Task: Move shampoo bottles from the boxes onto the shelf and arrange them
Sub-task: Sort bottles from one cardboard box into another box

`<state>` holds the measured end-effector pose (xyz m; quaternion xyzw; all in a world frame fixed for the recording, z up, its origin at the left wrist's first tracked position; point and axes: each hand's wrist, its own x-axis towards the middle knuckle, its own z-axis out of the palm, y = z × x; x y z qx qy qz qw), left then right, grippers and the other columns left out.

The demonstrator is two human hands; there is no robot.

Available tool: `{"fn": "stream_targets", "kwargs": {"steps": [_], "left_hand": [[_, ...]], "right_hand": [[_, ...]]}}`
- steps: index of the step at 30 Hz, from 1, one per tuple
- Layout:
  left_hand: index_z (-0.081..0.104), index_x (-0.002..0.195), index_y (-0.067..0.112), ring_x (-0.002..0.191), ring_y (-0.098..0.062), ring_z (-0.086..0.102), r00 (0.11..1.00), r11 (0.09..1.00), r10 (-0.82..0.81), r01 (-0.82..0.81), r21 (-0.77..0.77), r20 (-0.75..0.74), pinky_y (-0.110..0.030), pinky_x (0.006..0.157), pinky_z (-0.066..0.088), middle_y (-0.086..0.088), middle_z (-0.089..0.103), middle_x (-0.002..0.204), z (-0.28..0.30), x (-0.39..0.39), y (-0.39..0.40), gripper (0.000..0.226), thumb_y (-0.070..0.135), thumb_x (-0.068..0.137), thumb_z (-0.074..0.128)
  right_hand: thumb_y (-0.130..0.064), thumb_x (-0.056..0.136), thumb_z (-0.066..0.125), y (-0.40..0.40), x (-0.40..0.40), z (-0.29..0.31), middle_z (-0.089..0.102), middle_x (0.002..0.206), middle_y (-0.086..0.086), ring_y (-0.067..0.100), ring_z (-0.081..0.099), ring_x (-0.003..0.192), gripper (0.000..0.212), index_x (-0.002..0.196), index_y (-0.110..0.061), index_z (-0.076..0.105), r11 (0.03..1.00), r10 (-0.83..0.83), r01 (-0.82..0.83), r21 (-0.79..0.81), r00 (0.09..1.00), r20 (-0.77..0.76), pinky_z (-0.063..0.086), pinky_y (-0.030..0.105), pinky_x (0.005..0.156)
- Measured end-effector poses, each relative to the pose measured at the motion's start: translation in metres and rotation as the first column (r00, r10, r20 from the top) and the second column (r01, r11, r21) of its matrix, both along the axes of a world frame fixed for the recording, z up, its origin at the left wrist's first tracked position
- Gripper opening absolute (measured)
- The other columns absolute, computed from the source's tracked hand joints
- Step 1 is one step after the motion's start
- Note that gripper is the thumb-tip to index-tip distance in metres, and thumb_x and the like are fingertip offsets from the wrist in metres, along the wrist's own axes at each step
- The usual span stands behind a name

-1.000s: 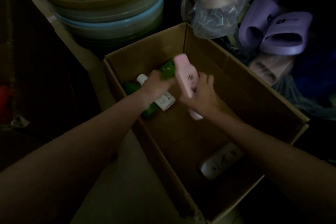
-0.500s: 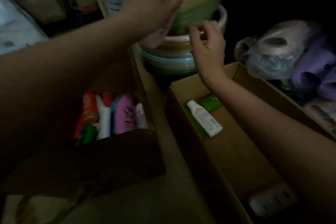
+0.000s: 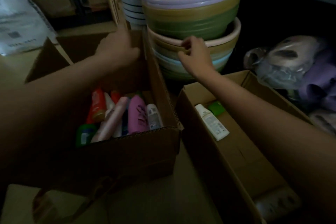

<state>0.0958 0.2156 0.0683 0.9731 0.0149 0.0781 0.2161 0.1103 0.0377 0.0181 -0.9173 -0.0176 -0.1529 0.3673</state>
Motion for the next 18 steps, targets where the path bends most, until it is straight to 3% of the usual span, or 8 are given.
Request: {"fn": "stream_targets", "kwargs": {"steps": [2, 4, 7, 9, 11, 13, 18], "left_hand": [[0.036, 0.130, 0.011, 0.090, -0.022, 0.053, 0.980, 0.982, -0.185, 0.186, -0.014, 0.071, -0.034, 0.069, 0.042, -0.007, 0.054, 0.108, 0.009, 0.001, -0.047, 0.046, 0.024, 0.091, 0.055], [0.033, 0.132, 0.011, 0.102, -0.030, 0.057, 0.936, 0.937, -0.347, 0.343, 0.068, 0.062, -0.037, 0.079, 0.046, -0.012, 0.057, 0.117, 0.005, -0.006, -0.103, 0.048, 0.024, 0.091, 0.054], [0.026, 0.136, 0.011, 0.113, -0.033, 0.054, 0.806, 0.769, -0.591, 0.572, 0.287, -0.024, -0.034, 0.079, 0.038, -0.013, 0.053, 0.126, -0.026, -0.027, -0.182, 0.055, 0.026, 0.090, 0.052], [0.023, 0.140, 0.013, 0.118, -0.031, 0.051, 0.740, 0.659, -0.660, 0.652, 0.375, -0.128, -0.037, 0.087, 0.039, -0.011, 0.049, 0.132, -0.055, -0.036, -0.211, 0.055, 0.025, 0.093, 0.048], [0.018, 0.144, 0.014, 0.124, -0.030, 0.045, 0.733, 0.622, -0.623, 0.675, 0.397, -0.271, -0.040, 0.099, 0.034, -0.013, 0.045, 0.137, -0.082, -0.036, -0.219, 0.055, 0.022, 0.096, 0.042], [0.011, 0.147, 0.012, 0.129, -0.032, 0.040, 0.754, 0.608, -0.516, 0.656, 0.447, -0.406, -0.044, 0.107, 0.025, -0.015, 0.041, 0.141, -0.107, -0.035, -0.217, 0.063, 0.023, 0.095, 0.045], [0.006, 0.148, 0.009, 0.132, -0.030, 0.036, 0.740, 0.532, -0.349, 0.662, 0.528, -0.575, -0.043, 0.109, 0.024, -0.015, 0.033, 0.146, -0.163, -0.040, -0.211, 0.070, 0.028, 0.094, 0.047]], "right_hand": [[-0.019, 0.089, 0.055, -0.041, -0.002, -0.024, 0.055, 0.122, 0.015, 0.027, 0.054, 0.111, 0.032, 0.117, -0.004, 0.056, 0.989, -0.146, 0.145, -0.018, 0.987, -0.064, 0.043, 0.033, 0.091], [-0.021, 0.091, 0.053, -0.082, -0.008, -0.054, 0.057, 0.119, 0.019, 0.032, 0.053, 0.112, 0.031, 0.115, -0.002, 0.057, 0.970, -0.236, 0.220, -0.100, 0.952, -0.197, 0.043, 0.035, 0.092], [-0.037, 0.091, 0.049, -0.131, -0.023, -0.110, 0.062, 0.112, 0.021, 0.036, 0.055, 0.109, 0.040, 0.109, -0.004, 0.062, 0.924, -0.302, 0.144, -0.354, 0.843, -0.445, 0.044, 0.039, 0.090], [-0.049, 0.088, 0.046, -0.145, -0.040, -0.145, 0.057, 0.126, 0.012, 0.031, 0.053, 0.116, 0.049, 0.122, -0.015, 0.056, 0.932, -0.249, 0.031, -0.362, 0.781, -0.572, 0.041, 0.037, 0.098], [-0.041, 0.095, 0.044, -0.147, -0.055, -0.176, 0.040, 0.145, 0.014, 0.029, 0.039, 0.131, 0.056, 0.142, -0.010, 0.036, 0.961, -0.149, -0.066, -0.270, 0.700, -0.698, 0.029, 0.034, 0.107], [-0.034, 0.098, 0.043, -0.144, -0.059, -0.207, 0.035, 0.147, 0.019, 0.032, 0.036, 0.133, 0.058, 0.143, 0.000, 0.029, 0.958, -0.151, -0.087, -0.273, 0.656, -0.740, 0.029, 0.034, 0.107], [-0.021, 0.097, 0.045, -0.129, -0.054, -0.249, 0.031, 0.143, 0.023, 0.035, 0.035, 0.130, 0.057, 0.142, 0.002, 0.020, 0.913, -0.243, -0.083, -0.399, 0.676, -0.695, 0.034, 0.042, 0.106]]}}
